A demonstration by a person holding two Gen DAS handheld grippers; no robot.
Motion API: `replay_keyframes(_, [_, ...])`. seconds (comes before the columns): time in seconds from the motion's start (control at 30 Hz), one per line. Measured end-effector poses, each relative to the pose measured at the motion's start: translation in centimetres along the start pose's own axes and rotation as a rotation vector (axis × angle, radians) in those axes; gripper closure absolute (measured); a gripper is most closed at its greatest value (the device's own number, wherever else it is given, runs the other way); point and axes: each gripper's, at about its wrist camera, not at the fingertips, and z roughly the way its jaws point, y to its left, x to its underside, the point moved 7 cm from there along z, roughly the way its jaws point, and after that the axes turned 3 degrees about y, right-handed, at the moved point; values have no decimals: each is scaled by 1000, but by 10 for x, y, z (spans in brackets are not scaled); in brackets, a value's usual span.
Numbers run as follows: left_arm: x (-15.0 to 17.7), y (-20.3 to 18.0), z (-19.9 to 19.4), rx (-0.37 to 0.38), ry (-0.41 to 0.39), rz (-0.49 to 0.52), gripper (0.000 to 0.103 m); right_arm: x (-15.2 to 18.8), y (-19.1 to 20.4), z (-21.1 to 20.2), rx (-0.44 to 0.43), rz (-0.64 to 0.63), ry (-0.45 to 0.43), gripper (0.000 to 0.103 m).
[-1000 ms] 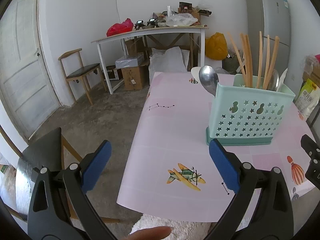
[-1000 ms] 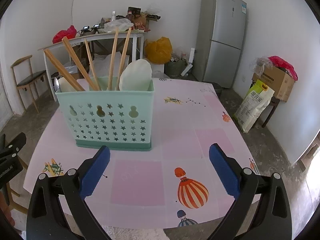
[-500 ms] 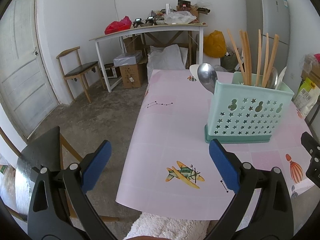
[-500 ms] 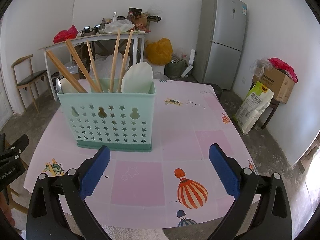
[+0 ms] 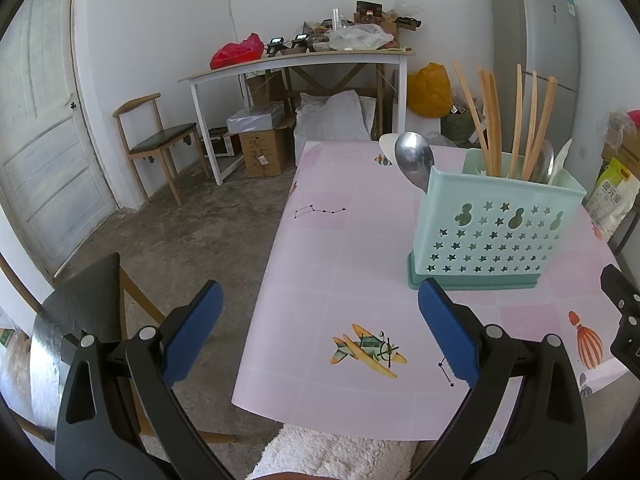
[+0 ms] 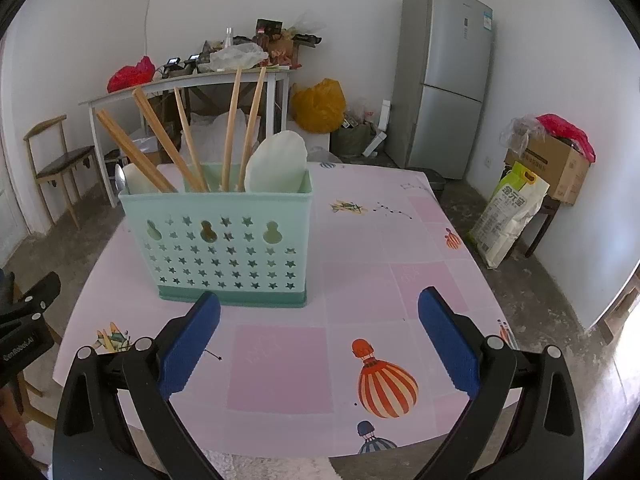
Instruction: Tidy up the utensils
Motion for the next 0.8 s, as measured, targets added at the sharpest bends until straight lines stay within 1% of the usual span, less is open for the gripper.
replay_keyframes(0.37, [-1, -8, -2, 5, 6, 10, 9, 0, -1, 1, -9, 2, 1, 7])
replay_keyframes(0.8, [-1, -4, -3, 4, 6, 13, 9, 4, -2, 3, -8, 7, 7, 7])
